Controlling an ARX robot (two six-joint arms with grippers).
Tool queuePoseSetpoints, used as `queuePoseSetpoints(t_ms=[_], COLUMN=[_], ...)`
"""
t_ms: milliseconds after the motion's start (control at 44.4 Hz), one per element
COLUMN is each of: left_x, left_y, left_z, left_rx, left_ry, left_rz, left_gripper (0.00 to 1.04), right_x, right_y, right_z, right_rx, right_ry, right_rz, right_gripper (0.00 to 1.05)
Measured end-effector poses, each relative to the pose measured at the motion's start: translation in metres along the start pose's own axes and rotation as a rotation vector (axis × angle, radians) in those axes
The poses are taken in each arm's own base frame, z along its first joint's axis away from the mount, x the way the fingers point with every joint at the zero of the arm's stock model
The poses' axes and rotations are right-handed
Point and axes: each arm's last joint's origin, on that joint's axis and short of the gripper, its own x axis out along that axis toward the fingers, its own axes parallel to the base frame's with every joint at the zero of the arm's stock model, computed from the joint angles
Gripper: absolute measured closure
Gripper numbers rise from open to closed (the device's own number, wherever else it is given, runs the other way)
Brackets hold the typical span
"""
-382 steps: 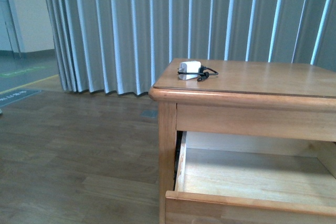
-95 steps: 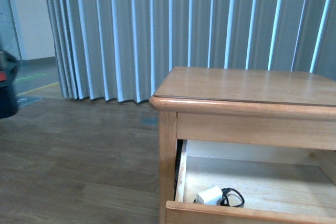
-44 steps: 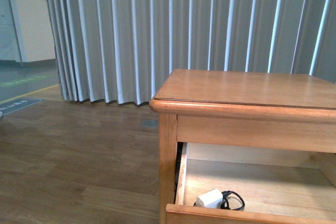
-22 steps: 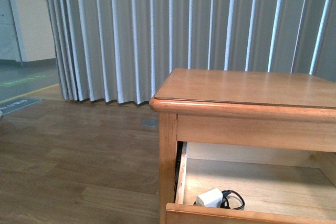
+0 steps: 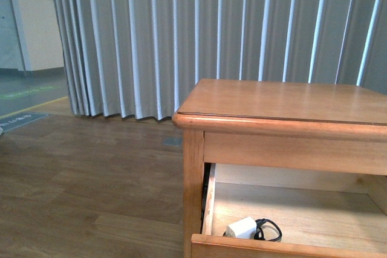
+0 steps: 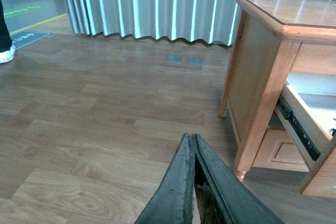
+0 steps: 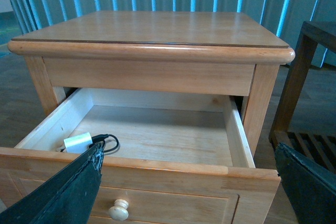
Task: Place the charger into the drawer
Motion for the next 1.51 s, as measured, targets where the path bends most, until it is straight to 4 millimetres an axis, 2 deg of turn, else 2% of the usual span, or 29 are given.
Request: queuePoseSetpoints(t_ms=[45, 180, 428, 496, 721, 879, 1082, 1239, 1510], left_x=[0.0, 0.0, 0.0, 0.0, 0.0, 0.0, 0.0, 0.0, 0.0], left_y=[0.0, 0.0, 0.0, 0.0, 0.0, 0.0, 0.0, 0.0, 0.0], left_z=[0.0, 0.0, 0.0, 0.0, 0.0, 0.0, 0.0, 0.0, 0.0], left_rx=[0.0, 0.0, 0.0, 0.0, 0.002, 0.002, 0.002, 0.002, 0.002], left_ry=[0.0, 0.0, 0.0, 0.0, 0.0, 0.0, 0.0, 0.0, 0.0], left_rz=[0.0, 0.0, 0.0, 0.0, 0.0, 0.0, 0.0, 0.0, 0.0], left_gripper=[1.01, 0.7, 0.13, 0.05, 0.06, 0.06, 0.06, 0.06, 0.06], right_x=[0.0, 0.003, 0.041, 0.052, 0.079, 0.102, 0.126, 0.157, 0.196], right_y=[0.0, 0.002, 0.008, 0.009, 0.013, 0.02, 0.029, 0.047, 0.069], right_z=[0.0, 0.008, -0.026, -0.033, -0.057, -0.069, -0.068, -0.064, -0.07], right_rx=[0.0, -0.123, -0.208, -0.205, -0.204, -0.214, -0.212, -0.2, -0.195], right_ry=[0.0, -0.09, 0.195, 0.25, 0.385, 0.42, 0.399, 0.343, 0.313], right_rz=[0.0, 0.058, 0.121, 0.147, 0.19, 0.183, 0.177, 0.201, 0.203], right_gripper=[0.08, 0.08, 0.08, 0.08, 0.08, 0.08, 0.08, 0.08, 0.08])
